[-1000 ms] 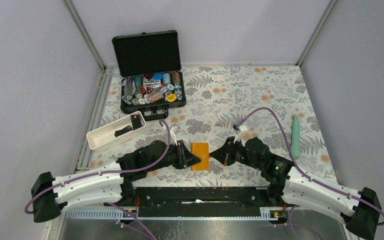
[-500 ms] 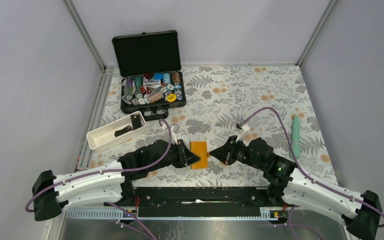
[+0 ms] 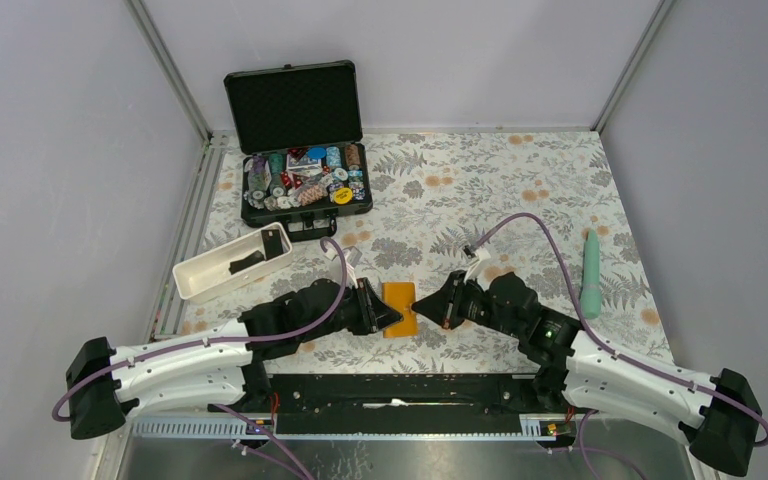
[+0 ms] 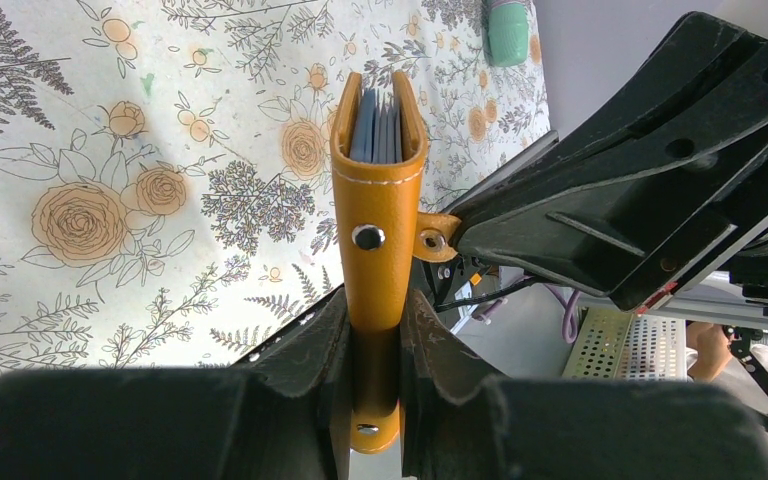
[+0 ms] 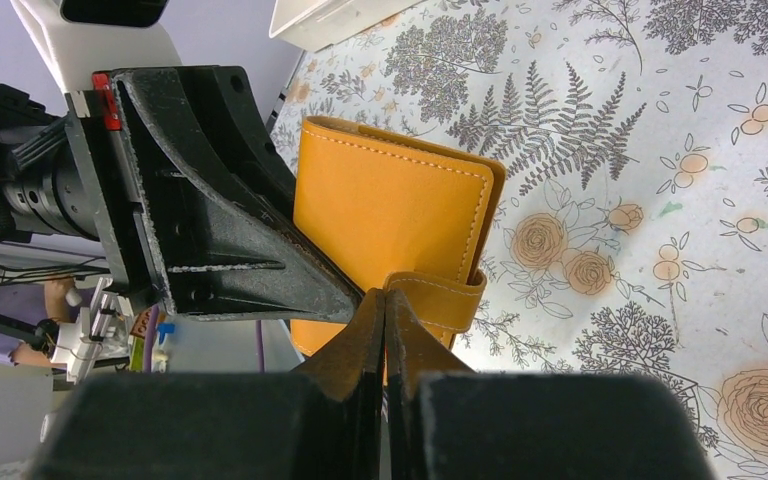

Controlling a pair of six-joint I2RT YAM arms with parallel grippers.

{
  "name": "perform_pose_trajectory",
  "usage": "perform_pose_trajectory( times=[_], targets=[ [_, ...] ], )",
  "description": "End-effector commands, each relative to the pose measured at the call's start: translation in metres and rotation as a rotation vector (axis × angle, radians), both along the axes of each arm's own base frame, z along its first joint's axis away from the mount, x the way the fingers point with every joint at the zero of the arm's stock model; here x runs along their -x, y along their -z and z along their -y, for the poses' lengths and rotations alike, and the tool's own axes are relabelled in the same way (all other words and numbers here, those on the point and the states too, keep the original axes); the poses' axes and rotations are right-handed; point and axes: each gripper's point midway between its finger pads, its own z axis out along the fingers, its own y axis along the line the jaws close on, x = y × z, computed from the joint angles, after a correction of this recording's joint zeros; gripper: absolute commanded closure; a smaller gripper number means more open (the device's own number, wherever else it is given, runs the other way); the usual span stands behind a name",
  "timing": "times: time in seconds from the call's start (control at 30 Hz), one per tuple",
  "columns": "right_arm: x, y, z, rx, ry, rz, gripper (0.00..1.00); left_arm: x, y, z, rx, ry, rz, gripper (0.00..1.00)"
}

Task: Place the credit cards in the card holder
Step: Close the card holder.

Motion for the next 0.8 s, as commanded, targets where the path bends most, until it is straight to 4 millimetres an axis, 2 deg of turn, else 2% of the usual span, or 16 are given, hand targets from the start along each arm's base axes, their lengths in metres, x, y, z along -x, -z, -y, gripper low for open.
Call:
perform_pose_trajectory(
  times=[0.0, 0.57, 0.77],
  targets=[
    [-0.002, -0.011, -0.007, -0.035, -0.002, 0.03, 1.0, -0.006, -0.04, 0.015, 0.121, -0.01, 0.046, 1.0],
    [-0.004, 0.007, -0.009, 0.032, 0.001, 0.027, 1.0, -0.004, -0.035, 0.018, 0.115, 0.009, 0.033, 1.0],
    [-0.002, 0.012, -0.013, 0.045, -0.01, 0.022, 1.0, -0.004, -0.04, 0.021, 0.134, 0.015, 0.041, 1.0]
  ],
)
